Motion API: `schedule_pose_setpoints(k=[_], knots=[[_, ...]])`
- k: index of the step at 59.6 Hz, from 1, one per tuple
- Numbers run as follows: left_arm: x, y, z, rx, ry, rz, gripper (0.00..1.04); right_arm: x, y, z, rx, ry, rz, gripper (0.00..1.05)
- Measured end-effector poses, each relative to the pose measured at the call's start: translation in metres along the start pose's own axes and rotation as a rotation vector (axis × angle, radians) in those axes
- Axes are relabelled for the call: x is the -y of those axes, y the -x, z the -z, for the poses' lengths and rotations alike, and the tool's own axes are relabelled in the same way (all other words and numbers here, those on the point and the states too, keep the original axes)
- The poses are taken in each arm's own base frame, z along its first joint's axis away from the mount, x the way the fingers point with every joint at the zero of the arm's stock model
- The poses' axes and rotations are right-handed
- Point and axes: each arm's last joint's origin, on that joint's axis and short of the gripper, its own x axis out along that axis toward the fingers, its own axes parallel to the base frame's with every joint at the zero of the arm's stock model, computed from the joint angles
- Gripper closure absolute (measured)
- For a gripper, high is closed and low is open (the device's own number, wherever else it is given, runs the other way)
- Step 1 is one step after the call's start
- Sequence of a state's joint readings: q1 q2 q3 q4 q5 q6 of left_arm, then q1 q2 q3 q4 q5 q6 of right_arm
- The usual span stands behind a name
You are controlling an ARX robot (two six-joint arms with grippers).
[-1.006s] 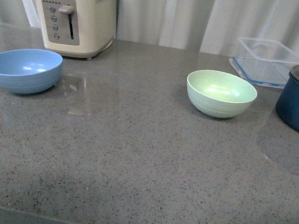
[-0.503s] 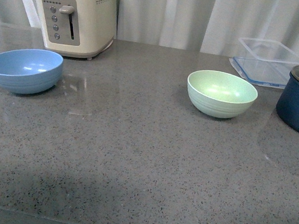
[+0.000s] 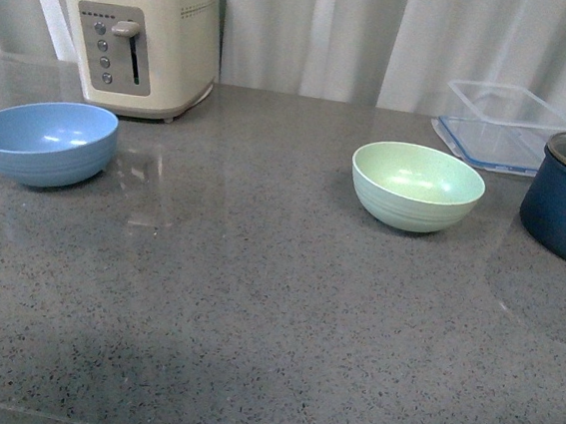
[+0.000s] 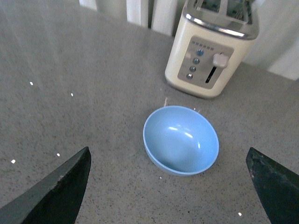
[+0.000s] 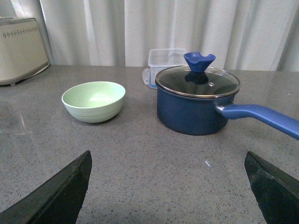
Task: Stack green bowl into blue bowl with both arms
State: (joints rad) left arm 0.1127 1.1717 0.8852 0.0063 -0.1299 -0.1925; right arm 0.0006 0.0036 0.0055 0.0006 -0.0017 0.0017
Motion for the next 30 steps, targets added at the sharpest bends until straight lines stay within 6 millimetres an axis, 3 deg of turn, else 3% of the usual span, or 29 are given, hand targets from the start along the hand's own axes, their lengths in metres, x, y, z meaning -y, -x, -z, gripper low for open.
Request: schedule_pose_setpoints(k=[4, 10, 30], knots=[[-0.005, -0.031, 0.003, -0.092, 0.058, -0.05, 0.07, 0.0, 0.0, 0.0, 0.0, 0.0, 0.0, 0.1], [-0.009, -0.061, 0.009, -0.18, 0.103, -0.072, 0.07, 0.0, 0.0, 0.0, 0.0, 0.0, 0.0, 0.1], [-0.011, -0.134, 0.037, -0.356, 0.138, -0.117, 0.07, 0.0, 0.0, 0.0, 0.0, 0.0, 0.0, 0.1]])
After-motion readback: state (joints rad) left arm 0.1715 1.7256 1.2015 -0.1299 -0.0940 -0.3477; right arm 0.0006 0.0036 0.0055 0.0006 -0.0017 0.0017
